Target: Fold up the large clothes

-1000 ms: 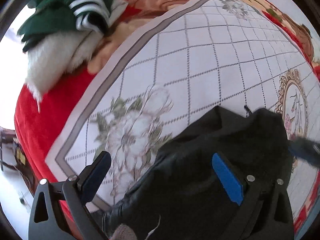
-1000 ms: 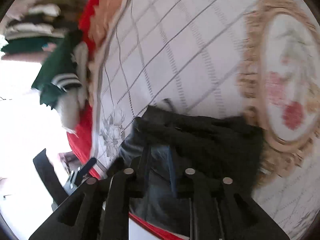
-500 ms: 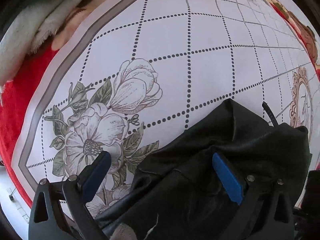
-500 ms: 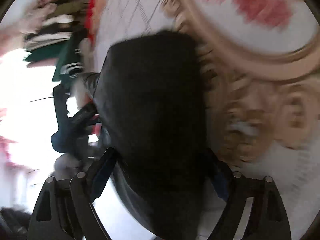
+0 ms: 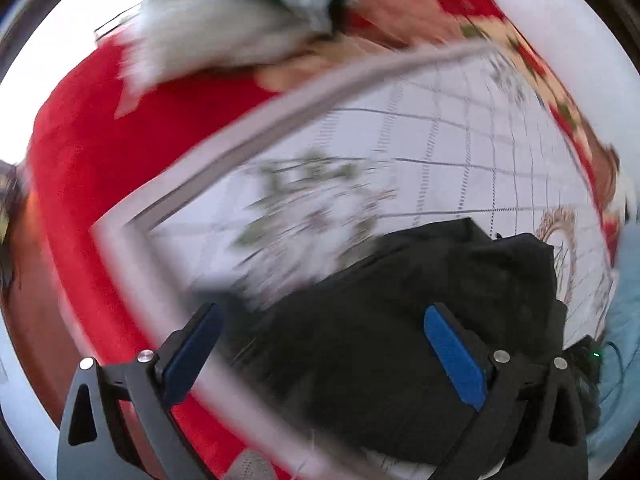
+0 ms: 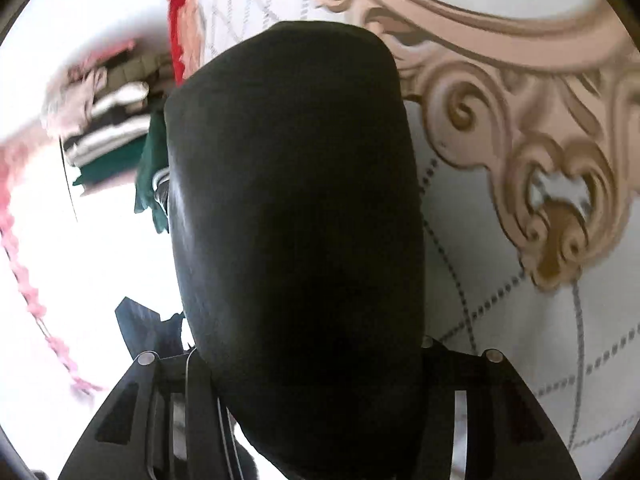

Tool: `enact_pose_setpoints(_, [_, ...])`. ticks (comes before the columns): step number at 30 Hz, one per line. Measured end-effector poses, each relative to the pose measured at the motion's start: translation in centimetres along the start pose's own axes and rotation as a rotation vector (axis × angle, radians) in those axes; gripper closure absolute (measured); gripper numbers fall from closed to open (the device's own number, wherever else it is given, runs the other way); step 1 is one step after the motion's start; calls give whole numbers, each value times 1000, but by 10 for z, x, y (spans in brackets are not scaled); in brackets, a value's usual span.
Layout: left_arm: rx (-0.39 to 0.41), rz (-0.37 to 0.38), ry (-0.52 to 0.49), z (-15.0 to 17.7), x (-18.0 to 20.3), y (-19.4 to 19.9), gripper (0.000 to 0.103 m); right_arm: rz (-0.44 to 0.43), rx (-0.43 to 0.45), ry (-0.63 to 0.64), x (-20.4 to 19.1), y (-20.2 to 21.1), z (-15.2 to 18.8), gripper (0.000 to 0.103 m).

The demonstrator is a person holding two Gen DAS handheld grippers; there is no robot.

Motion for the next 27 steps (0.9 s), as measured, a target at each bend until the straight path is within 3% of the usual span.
enact_pose_setpoints(2, [-35, 28, 101, 24, -26, 9, 0, -11, 4, -31, 5, 3, -1, 52])
enact_pose_setpoints(5, [-181, 197, 232, 67, -26, -9, 0, -27, -3, -64, 9, 4, -2, 52])
enact_pose_setpoints(8, [-311, 411, 349, 91, 18, -22, 0, -22, -27, -55, 8, -1, -2, 52])
enact_pose_setpoints(10, [-346, 503, 381, 95, 41, -38, 0, -27, -37, -55, 7, -1, -7, 52])
enact_pose_setpoints(16, [-247, 516, 337, 72, 82, -44, 2, -52, -78, -57, 20, 0, -10, 51])
enact_pose_setpoints(18, [-206, 470, 320, 62, 90, -44, 5, -53, -89, -61, 25, -2, -12, 48])
enact_pose_setpoints(20, [-160, 434, 315, 55, 89, -43, 32, -59, -84, -66, 31, -4, -14, 39])
enact_pose_setpoints(21, [-146, 419, 312, 52, 88, -43, 53, -71, -69, -72, 34, -3, -15, 36])
enact_pose_setpoints(22, [-135, 444, 322, 47, 87, -41, 65, -79, -59, -74, 34, -1, -16, 34])
enact_pose_setpoints(23, [-132, 464, 329, 46, 88, -39, 69, -94, -42, -73, 35, 1, -17, 34])
enact_pose_setpoints(27, [-93, 426, 273, 39, 98, -31, 75, -116, -3, -29, 35, 3, -14, 32])
Point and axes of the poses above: each gripper's, at about its wrist camera, not at the fingertips, and y roughly against the way its jaws point, x to its right, z to its underside, the point moved 9 cm from there along -y, roughly the way its jaws point, and after that the axes turned 13 degrees about -z, right-handed, at the moved point
